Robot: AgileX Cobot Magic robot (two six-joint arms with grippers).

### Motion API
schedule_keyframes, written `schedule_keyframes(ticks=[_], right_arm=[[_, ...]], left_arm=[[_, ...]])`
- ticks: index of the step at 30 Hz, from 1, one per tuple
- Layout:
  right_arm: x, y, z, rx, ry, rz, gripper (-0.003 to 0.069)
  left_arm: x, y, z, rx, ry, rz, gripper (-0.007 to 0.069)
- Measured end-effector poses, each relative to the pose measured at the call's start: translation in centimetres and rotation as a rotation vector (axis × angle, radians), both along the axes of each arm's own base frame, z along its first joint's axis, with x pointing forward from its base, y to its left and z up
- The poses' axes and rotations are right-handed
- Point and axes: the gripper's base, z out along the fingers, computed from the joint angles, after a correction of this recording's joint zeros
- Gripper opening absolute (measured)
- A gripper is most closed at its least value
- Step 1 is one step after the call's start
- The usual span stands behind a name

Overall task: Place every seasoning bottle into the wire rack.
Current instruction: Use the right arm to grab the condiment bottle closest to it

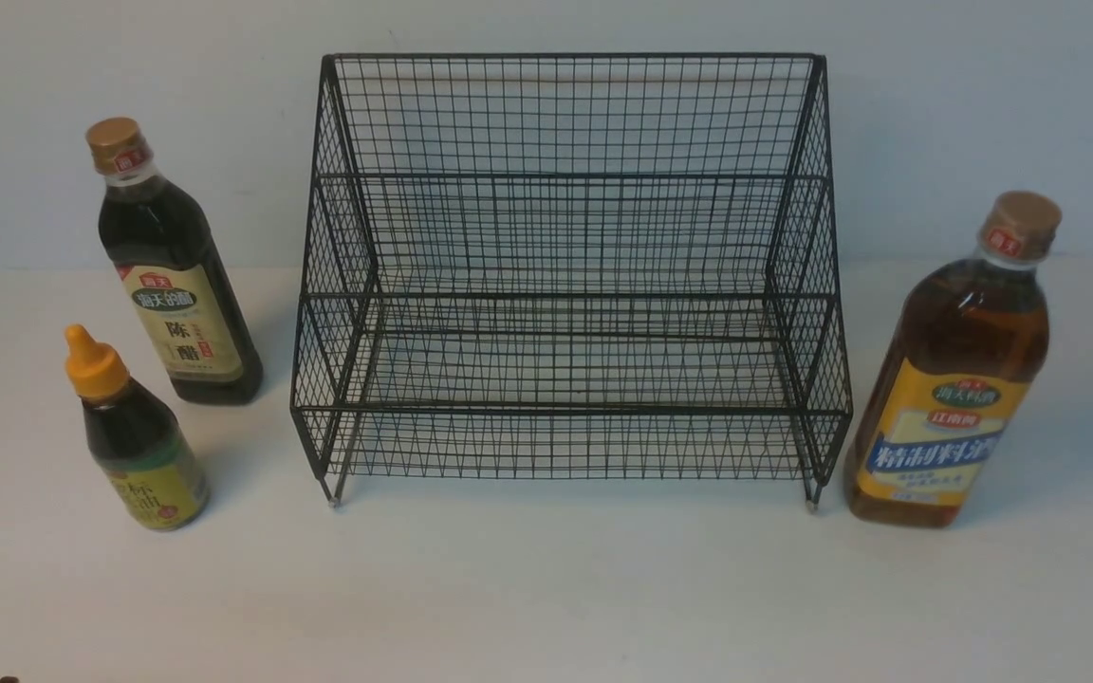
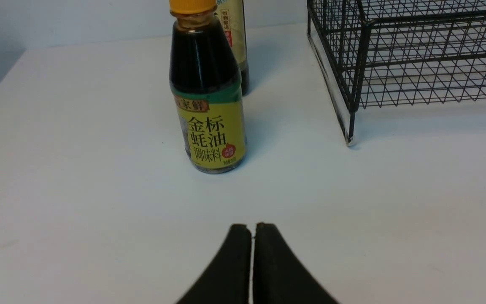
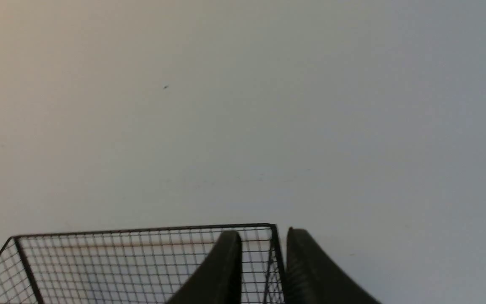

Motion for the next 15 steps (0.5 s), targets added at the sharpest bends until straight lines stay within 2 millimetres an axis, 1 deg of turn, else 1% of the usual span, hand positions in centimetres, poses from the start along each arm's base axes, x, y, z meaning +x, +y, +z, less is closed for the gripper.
schedule_keyframes(ticks=[1, 2, 3, 6, 7, 8, 9, 10, 12, 13, 15], right_arm=[[0.3, 0.2, 0.0, -0.009, 0.0, 0.006, 0.0228], [1.2, 0.6, -0.2, -0.036, 0.009, 0.012, 0.0276], [2.1, 0.8, -0.6, -0.074, 0.023, 0.012, 0.0342], [3.6, 1.2, -1.6, -0.134, 0.057, 0.006, 0.0449], [4.2, 1.3, -2.2, -0.168, 0.07, -0.001, 0.0507], [4.3, 1.3, -2.4, -0.169, 0.075, -0.004, 0.0513], [4.6, 1.3, -2.6, -0.18, 0.081, -0.008, 0.0537], [5.2, 1.3, -3.5, -0.185, 0.108, -0.022, 0.057], [5.6, 1.2, -4.0, -0.181, 0.125, -0.036, 0.0584], [6.1, 1.1, -4.8, -0.183, 0.156, -0.05, 0.0592], [6.6, 1.0, -5.8, -0.181, 0.193, -0.073, 0.0592]], left_arm=[[0.0, 0.0, 0.0, 0.0, 0.0, 0.0, -0.0005], [0.0, 0.0, 0.0, 0.0, 0.0, 0.0, -0.0005], [0.0, 0.0, 0.0, 0.0, 0.0, 0.0, -0.0005], [0.0, 0.0, 0.0, 0.0, 0.0, 0.0, -0.0005], [0.0, 0.0, 0.0, 0.0, 0.0, 0.0, -0.0005], [0.0, 0.0, 0.0, 0.0, 0.0, 0.0, -0.0005], [0.0, 0.0, 0.0, 0.0, 0.0, 0.0, -0.0005], [0.0, 0.0, 0.0, 0.0, 0.0, 0.0, -0.0005], [0.0, 0.0, 0.0, 0.0, 0.0, 0.0, -0.0005], [0.0, 0.0, 0.0, 0.0, 0.0, 0.0, -0.0005], [0.0, 0.0, 0.0, 0.0, 0.0, 0.0, -0.0005]])
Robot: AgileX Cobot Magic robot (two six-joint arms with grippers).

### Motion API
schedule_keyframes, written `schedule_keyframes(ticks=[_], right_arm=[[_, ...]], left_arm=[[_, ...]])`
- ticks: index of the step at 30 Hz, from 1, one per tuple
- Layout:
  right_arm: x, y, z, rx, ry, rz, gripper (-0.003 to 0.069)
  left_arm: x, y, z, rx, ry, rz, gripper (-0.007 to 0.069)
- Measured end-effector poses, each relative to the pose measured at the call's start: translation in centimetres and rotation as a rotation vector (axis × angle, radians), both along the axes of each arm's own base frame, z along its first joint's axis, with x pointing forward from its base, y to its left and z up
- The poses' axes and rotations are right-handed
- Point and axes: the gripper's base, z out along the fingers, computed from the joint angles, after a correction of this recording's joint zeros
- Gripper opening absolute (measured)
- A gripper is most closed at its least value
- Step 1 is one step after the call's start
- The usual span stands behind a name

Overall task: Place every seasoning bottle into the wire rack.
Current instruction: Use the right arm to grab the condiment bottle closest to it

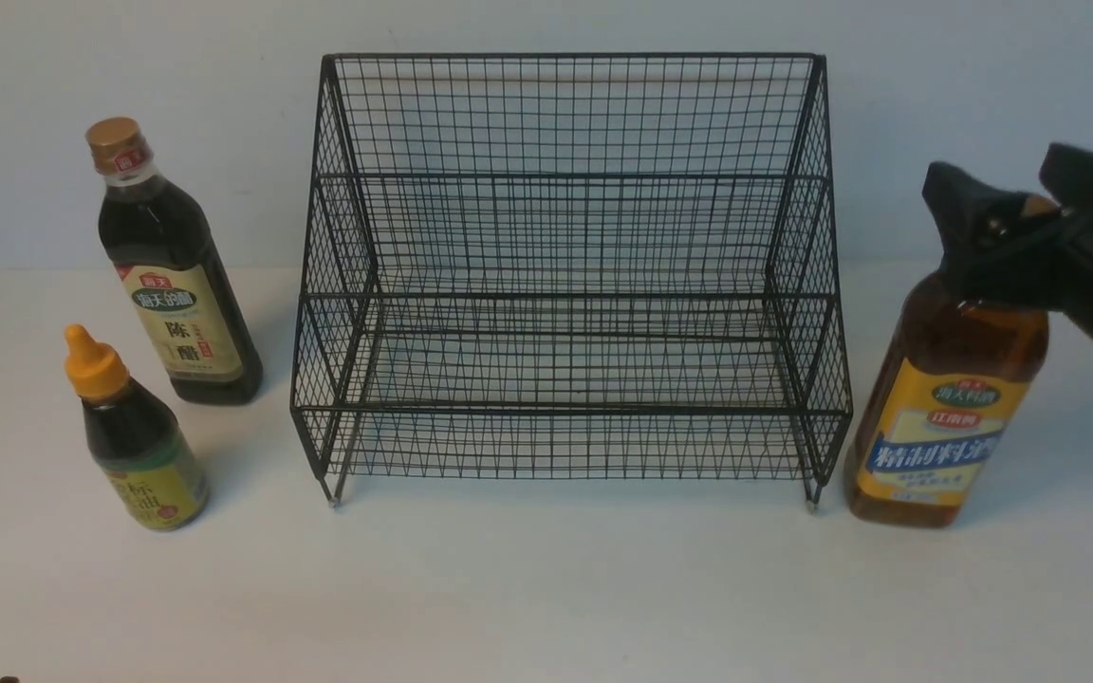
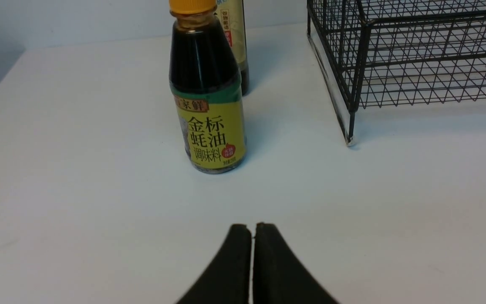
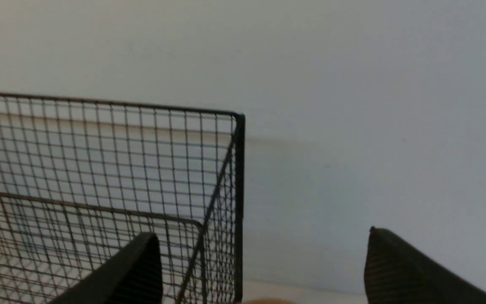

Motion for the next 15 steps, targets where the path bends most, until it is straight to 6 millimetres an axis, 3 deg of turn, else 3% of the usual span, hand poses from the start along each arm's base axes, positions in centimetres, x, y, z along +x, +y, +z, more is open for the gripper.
schedule_keyframes(ticks=[5, 7, 8, 9, 15], right_arm=[[0.43, -0.14, -1.03, 0.001, 0.036, -0.025, 0.0529], [0.46, -0.14, -1.08, -0.004, 0.037, -0.026, 0.0446], [0.45, -0.08, -1.07, -0.007, 0.035, -0.023, 0.0332], [0.45, -0.07, -1.07, -0.011, 0.035, -0.022, 0.0305], [-0.06, 0.12, -0.46, -0.052, 0.05, 0.014, 0.0309]], left_arm=[[0.0, 0.0, 0.0, 0.0, 0.0, 0.0, -0.0005], [0.0, 0.0, 0.0, 0.0, 0.0, 0.0, -0.0005], [0.0, 0.0, 0.0, 0.0, 0.0, 0.0, -0.0005], [0.0, 0.0, 0.0, 0.0, 0.0, 0.0, -0.0005], [0.0, 0.0, 0.0, 0.0, 0.0, 0.0, -0.0005]])
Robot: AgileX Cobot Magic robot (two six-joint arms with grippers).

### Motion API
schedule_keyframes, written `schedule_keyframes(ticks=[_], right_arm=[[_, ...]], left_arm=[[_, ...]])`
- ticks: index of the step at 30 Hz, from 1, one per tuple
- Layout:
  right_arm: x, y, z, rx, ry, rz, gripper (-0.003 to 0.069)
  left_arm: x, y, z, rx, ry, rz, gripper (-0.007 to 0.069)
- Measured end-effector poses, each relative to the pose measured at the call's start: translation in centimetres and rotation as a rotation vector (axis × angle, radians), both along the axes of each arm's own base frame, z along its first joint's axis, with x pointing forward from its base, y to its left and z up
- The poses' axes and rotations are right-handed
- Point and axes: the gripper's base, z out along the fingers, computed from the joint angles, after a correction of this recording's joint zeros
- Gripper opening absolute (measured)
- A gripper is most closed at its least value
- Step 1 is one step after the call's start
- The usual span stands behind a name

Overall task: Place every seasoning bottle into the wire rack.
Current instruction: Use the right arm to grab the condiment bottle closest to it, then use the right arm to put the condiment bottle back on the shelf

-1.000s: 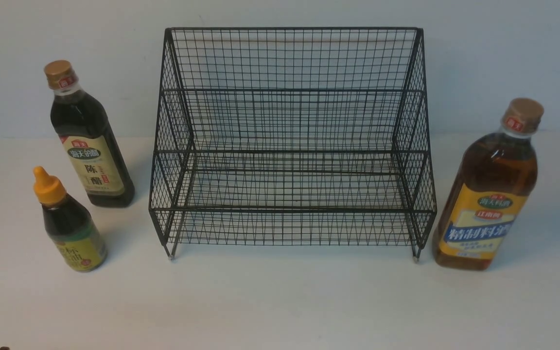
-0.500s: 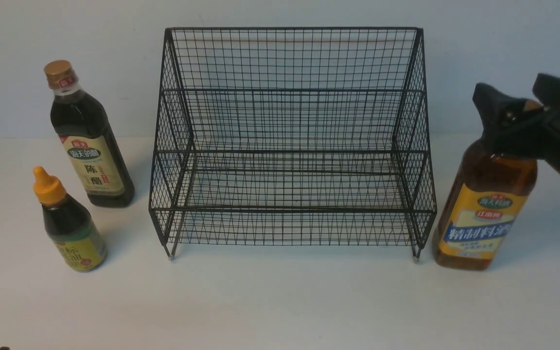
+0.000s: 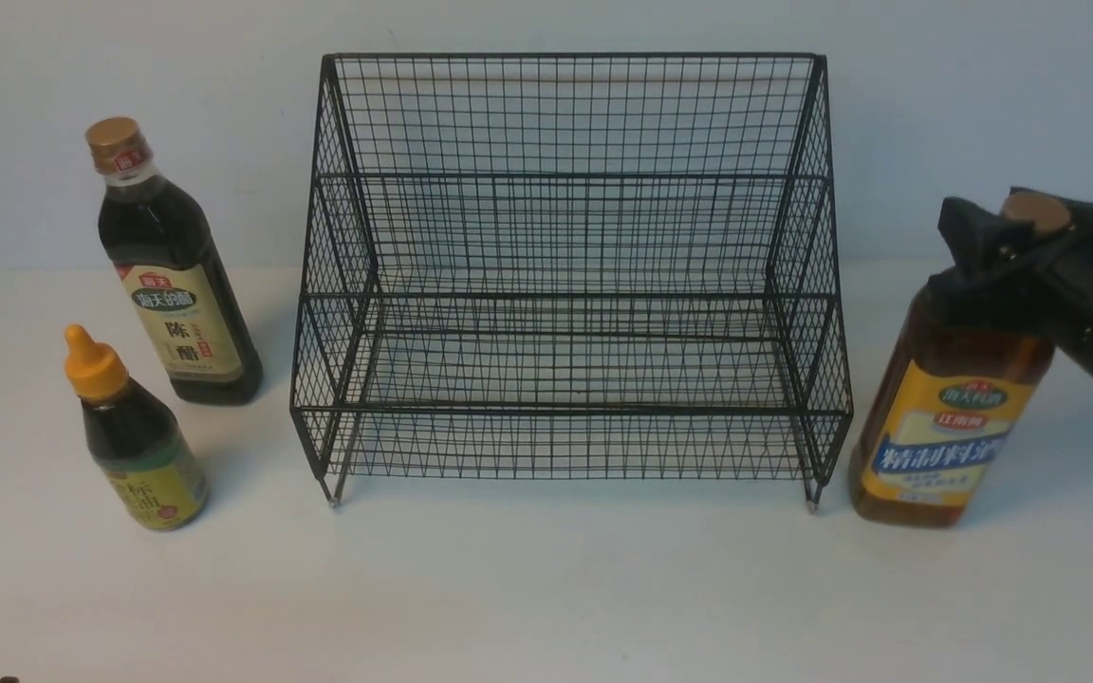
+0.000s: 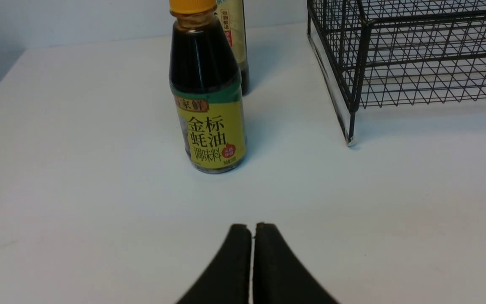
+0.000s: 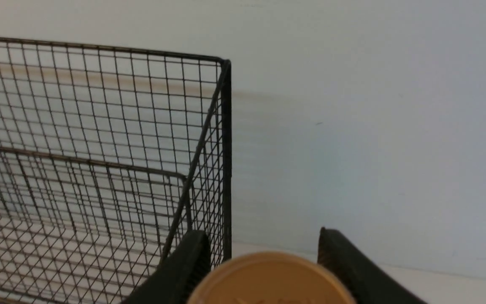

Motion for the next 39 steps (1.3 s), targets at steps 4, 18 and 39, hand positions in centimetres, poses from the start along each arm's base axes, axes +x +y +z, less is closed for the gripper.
schedule_keyframes(ticks=[4, 18, 39], right_arm=[[-1.0, 0.0, 2.6, -0.023, 0.086, 0.026, 0.0309], [-3.9, 0.1, 18.7, 0.114, -0.171, 0.047, 0.0309], [8.3, 7.8, 18.3, 0.193, -0.12, 0.164, 0.0309]], left_arm=[[0.0, 0.0, 0.0, 0.0, 0.0, 0.0, -0.0005], [0.0, 0.0, 0.0, 0.0, 0.0, 0.0, -0.0005], [0.0, 0.0, 0.0, 0.0, 0.0, 0.0, -0.0005]])
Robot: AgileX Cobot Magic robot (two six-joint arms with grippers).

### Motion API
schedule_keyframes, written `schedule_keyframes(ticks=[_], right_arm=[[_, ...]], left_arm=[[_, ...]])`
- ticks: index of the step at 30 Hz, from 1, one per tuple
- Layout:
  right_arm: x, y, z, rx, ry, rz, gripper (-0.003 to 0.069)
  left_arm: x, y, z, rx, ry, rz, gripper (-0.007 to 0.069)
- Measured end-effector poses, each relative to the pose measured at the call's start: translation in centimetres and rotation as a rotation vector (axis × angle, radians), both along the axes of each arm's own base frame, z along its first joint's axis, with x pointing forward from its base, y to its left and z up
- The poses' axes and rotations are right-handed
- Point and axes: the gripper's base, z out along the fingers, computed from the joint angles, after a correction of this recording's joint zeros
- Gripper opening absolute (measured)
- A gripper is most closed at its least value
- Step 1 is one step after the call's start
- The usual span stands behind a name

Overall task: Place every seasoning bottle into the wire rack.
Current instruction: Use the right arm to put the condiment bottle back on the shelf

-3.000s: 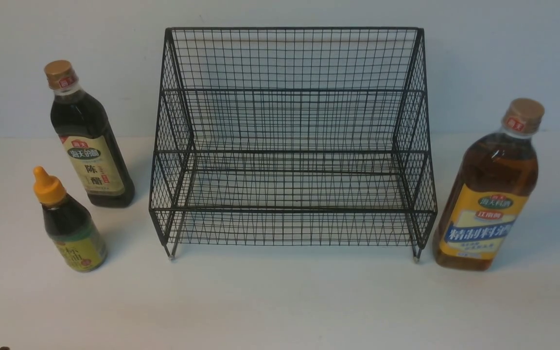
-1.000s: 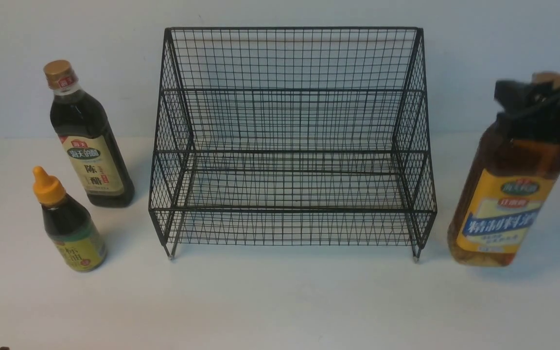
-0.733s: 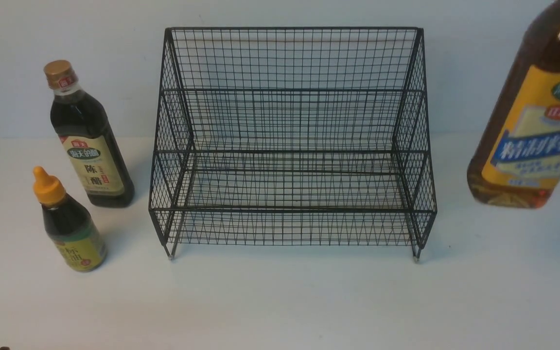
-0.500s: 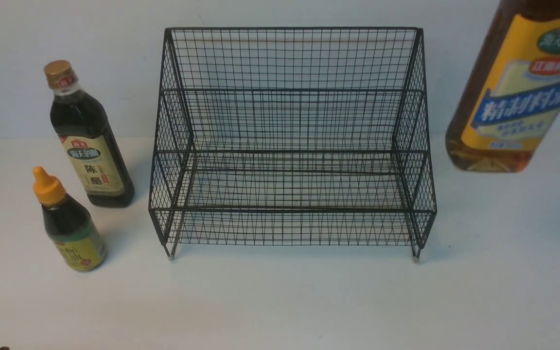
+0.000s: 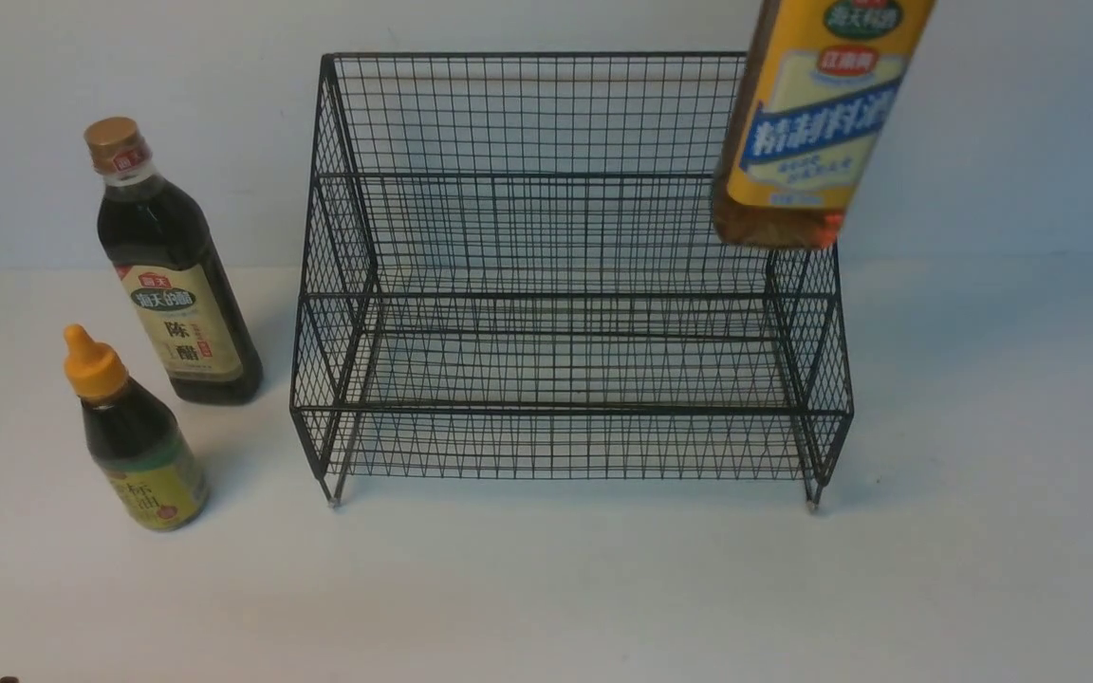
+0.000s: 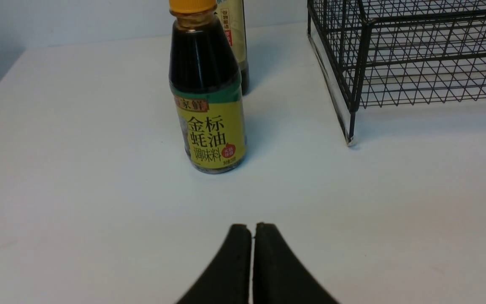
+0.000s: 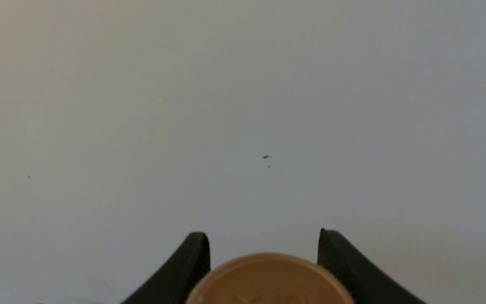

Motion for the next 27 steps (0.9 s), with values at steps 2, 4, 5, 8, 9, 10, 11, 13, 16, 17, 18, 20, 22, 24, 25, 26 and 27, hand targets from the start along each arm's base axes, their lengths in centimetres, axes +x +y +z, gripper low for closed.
schedule_keyframes(ticks=[2, 4, 5, 8, 9, 10, 11, 13, 16, 17, 18, 20, 22, 24, 25, 26, 27], right_arm=[[1.0, 0.4, -0.4, 0.018, 0.012, 0.001, 0.0309], [1.8, 0.6, -0.9, 0.021, 0.026, 0.001, 0.0309], [2.2, 0.8, -1.3, 0.016, 0.037, 0.0, 0.0309], [3.0, 1.1, -2.6, -0.015, 0.097, -0.002, 0.0309], [3.1, 1.1, -2.9, -0.021, 0.111, -0.003, 0.0309], [3.2, 1.1, -3.2, -0.032, 0.136, -0.004, 0.0309], [3.2, 1.1, -3.3, -0.033, 0.139, -0.004, 0.0309], [3.2, 1.1, -3.7, -0.057, 0.176, -0.007, 0.0309], [3.2, 1.1, -3.9, -0.067, 0.191, -0.008, 0.0309], [3.2, 1.1, -3.9, -0.066, 0.187, -0.008, 0.0309], [3.2, 1.1, -3.7, -0.064, 0.177, -0.008, 0.0309], [3.2, 1.1, -3.6, -0.061, 0.165, -0.007, 0.0309], [3.2, 1.1, -3.6, -0.063, 0.17, -0.008, 0.0309], [3.2, 1.1, -3.8, -0.067, 0.186, -0.009, 0.0309], [3.1, 1.1, -4.0, -0.077, 0.212, -0.009, 0.0309], [3.1, 1.1, -4.1, -0.08, 0.221, -0.01, 0.0309], [3.0, 1.1, -4.4, -0.091, 0.251, -0.009, 0.0309]], left_arm=[[0.0, 0.0, 0.0, 0.0, 0.0, 0.0, -0.0005], [0.0, 0.0, 0.0, 0.0, 0.0, 0.0, -0.0005], [0.0, 0.0, 0.0, 0.0, 0.0, 0.0, -0.0005], [0.0, 0.0, 0.0, 0.0, 0.0, 0.0, -0.0005], [0.0, 0.0, 0.0, 0.0, 0.0, 0.0, -0.0005], [0.0, 0.0, 0.0, 0.0, 0.0, 0.0, -0.0005], [0.0, 0.0, 0.0, 0.0, 0.0, 0.0, -0.0005], [0.0, 0.0, 0.0, 0.0, 0.0, 0.0, -0.0005], [0.0, 0.0, 0.0, 0.0, 0.0, 0.0, -0.0005], [0.0, 0.0, 0.0, 0.0, 0.0, 0.0, -0.0005], [0.0, 0.0, 0.0, 0.0, 0.0, 0.0, -0.0005], [0.0, 0.0, 0.0, 0.0, 0.0, 0.0, -0.0005], [0.0, 0.0, 0.0, 0.0, 0.0, 0.0, -0.0005], [0.0, 0.0, 0.0, 0.0, 0.0, 0.0, -0.0005], [0.0, 0.0, 0.0, 0.0, 0.0, 0.0, -0.0005], [0.0, 0.0, 0.0, 0.0, 0.0, 0.0, -0.0005], [0.0, 0.0, 0.0, 0.0, 0.0, 0.0, -0.0005]])
